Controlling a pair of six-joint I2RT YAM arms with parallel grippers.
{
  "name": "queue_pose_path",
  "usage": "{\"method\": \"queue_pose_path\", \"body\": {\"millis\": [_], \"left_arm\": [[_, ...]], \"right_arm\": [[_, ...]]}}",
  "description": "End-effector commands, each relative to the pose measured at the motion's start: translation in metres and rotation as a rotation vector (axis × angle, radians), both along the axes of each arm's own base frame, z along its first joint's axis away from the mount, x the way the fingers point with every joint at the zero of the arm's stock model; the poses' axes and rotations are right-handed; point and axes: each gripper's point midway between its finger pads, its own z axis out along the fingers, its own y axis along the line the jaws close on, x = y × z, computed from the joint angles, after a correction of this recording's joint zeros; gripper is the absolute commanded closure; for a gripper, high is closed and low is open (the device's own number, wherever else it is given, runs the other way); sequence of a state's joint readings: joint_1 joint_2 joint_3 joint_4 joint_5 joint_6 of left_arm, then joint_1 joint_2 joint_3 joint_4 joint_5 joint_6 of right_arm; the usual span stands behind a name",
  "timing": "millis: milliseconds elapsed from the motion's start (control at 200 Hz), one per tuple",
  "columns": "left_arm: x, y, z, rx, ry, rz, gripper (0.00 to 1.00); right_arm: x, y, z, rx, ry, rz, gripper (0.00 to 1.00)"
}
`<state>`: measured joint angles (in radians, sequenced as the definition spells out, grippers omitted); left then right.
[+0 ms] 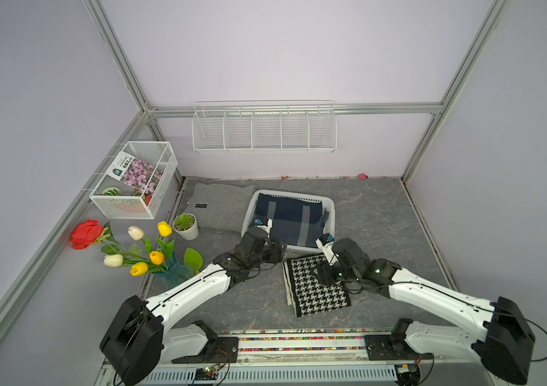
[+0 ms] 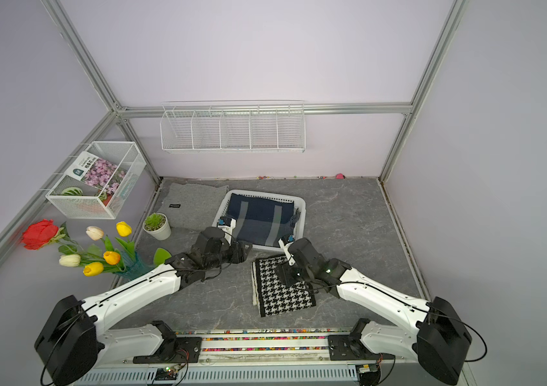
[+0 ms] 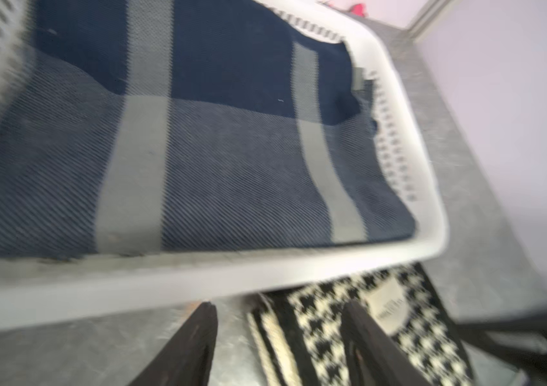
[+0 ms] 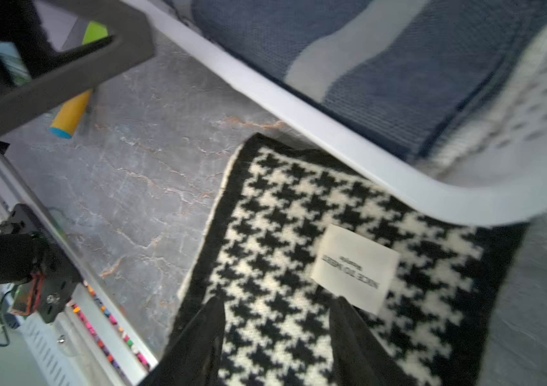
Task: Put the folded scarf in the basket
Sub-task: Adjust the scarf at the center of the board, then pick up the scarf at the center of the board.
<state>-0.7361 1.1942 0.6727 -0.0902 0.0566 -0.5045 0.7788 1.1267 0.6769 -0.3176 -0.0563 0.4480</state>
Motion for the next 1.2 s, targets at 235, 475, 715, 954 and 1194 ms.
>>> {"method": "queue_pose_path", "body": {"millis": [235,475,715,954,1194], "left_arm": [[-0.066,-0.033,-0.050,-0.052,0.131,-0.213,0.26],[-0.065,-0.034,-0.084,0.024,0.206,-0.200,0.24],[-0.061,-0.039,-0.100,0.057,0.216,-0.214,0.29],[-0.063,-0.048,-0.124,0.088,0.287,-0.240,0.62],[-0.063,-0.015,-0.125,0.177,0.270,-0.138,0.92]], "right_arm": [[0.003,-0.059,0.002,-0.026,-0.104,-0.160,0.44],[0.000,-0.064,0.009,-0.002,-0.132,-0.178,0.44],[0.000,-0.066,0.009,-0.006,-0.134,-0.183,0.44],[0.000,-0.066,0.006,-0.009,-0.123,-0.190,0.44],[-0.001,-0.065,-0.003,-0.023,-0.086,-0.196,0.42]]}}
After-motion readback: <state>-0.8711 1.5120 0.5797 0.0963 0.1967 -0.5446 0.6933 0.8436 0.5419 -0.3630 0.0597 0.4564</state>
